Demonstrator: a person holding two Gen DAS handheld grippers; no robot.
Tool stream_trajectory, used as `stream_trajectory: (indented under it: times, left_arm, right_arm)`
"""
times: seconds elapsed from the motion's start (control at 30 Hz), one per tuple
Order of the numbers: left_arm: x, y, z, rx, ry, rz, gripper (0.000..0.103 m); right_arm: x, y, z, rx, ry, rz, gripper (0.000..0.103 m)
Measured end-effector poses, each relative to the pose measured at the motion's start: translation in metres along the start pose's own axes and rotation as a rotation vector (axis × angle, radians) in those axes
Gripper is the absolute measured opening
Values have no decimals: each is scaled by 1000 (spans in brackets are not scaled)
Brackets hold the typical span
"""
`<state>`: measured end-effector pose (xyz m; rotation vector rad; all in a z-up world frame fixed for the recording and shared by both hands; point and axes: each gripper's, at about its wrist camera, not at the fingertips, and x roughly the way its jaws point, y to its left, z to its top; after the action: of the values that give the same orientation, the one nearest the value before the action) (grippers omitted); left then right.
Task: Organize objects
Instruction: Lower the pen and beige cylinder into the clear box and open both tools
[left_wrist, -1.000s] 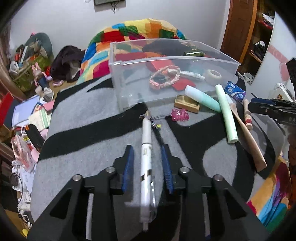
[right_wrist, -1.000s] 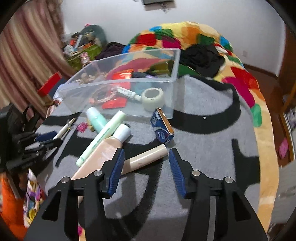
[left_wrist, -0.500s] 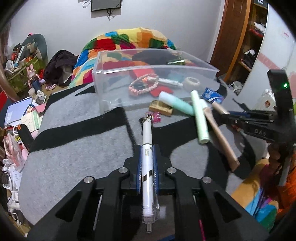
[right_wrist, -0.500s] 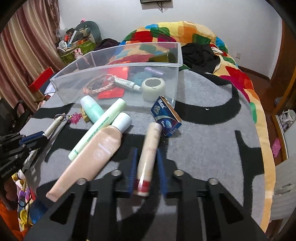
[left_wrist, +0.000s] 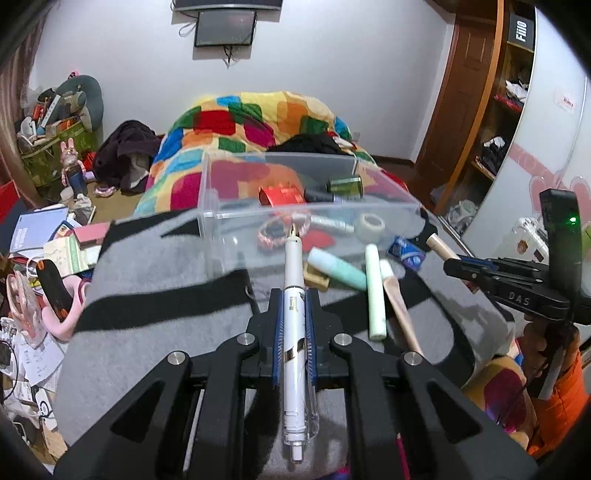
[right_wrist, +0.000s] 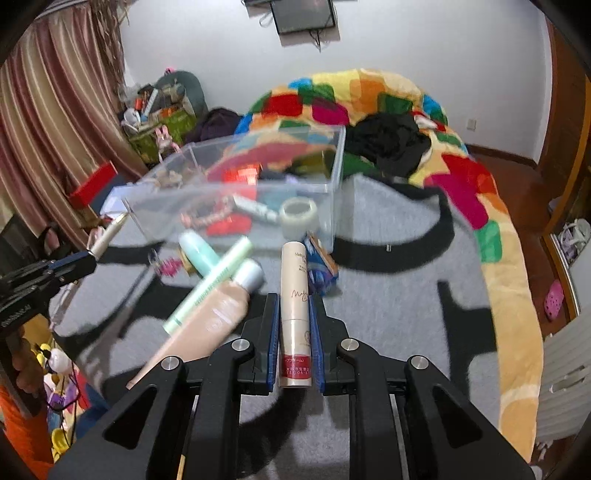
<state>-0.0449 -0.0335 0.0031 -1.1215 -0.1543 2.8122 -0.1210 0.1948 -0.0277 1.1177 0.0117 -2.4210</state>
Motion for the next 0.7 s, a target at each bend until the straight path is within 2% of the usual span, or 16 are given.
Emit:
stream_trajectory:
  times: [0.37, 0.53, 0.7]
  left_arm:
    - [6, 16, 39, -58, -48, 3, 10]
    - [25, 27, 55, -76, -24, 35, 10]
    - [48, 37, 71, -107, 22, 30, 10]
  right_arm:
    - [-11, 17, 47, -41, -103, 18, 14]
    - [0, 23, 66, -55, -104, 33, 14]
    - [25, 28, 89, -65, -70, 44, 14]
